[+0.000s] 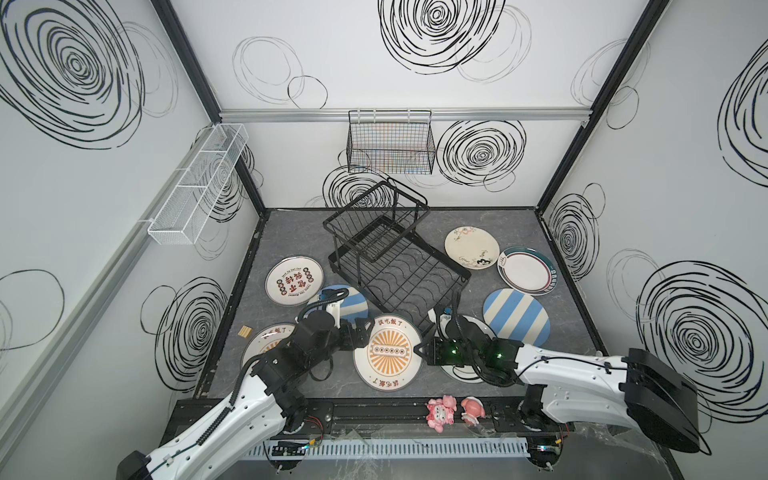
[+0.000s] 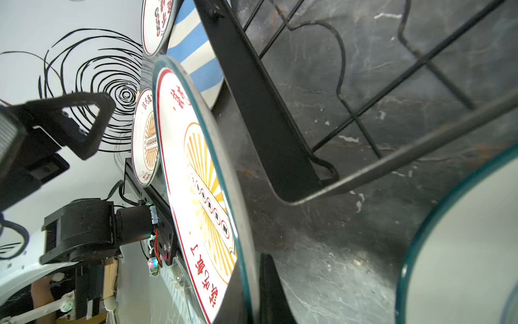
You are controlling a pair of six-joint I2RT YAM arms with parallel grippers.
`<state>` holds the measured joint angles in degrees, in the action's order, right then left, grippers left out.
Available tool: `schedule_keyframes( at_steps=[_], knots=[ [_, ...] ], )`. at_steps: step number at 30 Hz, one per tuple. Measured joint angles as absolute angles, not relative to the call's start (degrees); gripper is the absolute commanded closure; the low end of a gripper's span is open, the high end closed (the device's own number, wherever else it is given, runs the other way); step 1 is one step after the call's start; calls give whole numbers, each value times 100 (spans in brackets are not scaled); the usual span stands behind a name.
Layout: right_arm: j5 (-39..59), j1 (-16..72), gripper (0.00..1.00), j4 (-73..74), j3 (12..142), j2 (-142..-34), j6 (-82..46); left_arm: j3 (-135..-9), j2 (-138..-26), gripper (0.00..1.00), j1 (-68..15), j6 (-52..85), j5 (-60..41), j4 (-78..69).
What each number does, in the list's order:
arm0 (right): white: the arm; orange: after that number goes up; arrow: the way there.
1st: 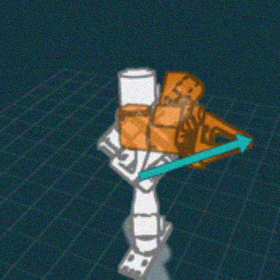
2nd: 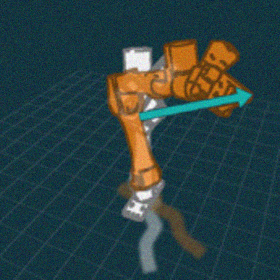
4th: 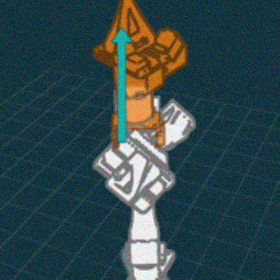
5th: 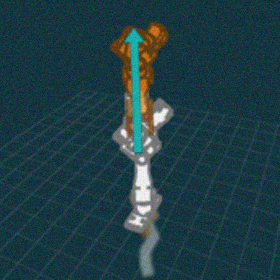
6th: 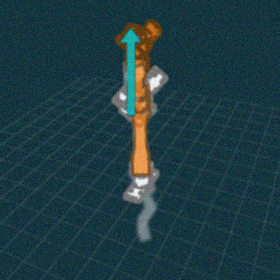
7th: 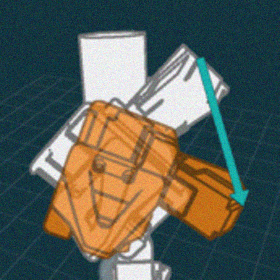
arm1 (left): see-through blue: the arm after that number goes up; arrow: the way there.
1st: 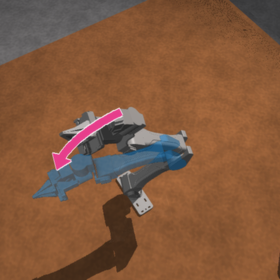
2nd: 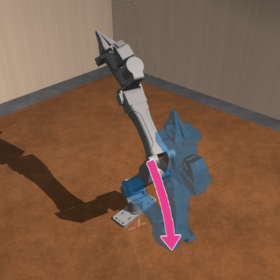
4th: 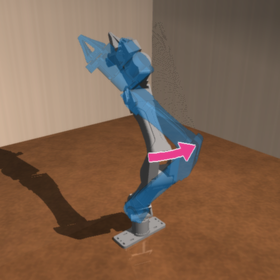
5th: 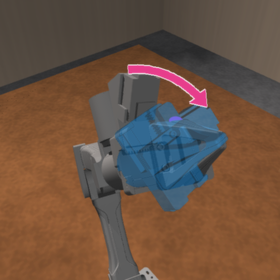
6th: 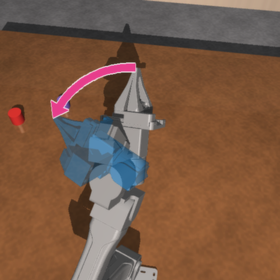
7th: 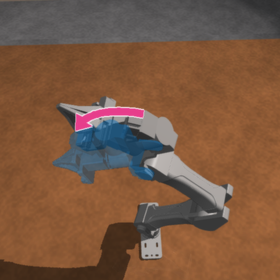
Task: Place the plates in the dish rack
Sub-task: 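Lift the sunburst plate upright with the right gripper while the left gripper withdraws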
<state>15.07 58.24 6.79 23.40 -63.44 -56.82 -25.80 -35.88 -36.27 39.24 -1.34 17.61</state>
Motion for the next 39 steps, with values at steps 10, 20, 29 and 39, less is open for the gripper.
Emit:
schedule_keyframes(
  at_steps=[10,20,29,39],
  knots=[
    [873,5122,100,-886,3037,-4729,-4351,-3795,-4093,4,-1927,2578,-906,2021],
    [320,4193,100,-2211,5127,-4897,-2805,-3795,-4440,4,-1365,1750,-1339,1940],
    [257,3216,100,-2357,7022,-6257,-1505,-3795,-4746,4,-1282,1535,-1518,1835],
    [-543,3083,100,-1675,8569,-7723,-283,-3795,-4912,4,-1253,1485,-1586,1837]
  ],
)
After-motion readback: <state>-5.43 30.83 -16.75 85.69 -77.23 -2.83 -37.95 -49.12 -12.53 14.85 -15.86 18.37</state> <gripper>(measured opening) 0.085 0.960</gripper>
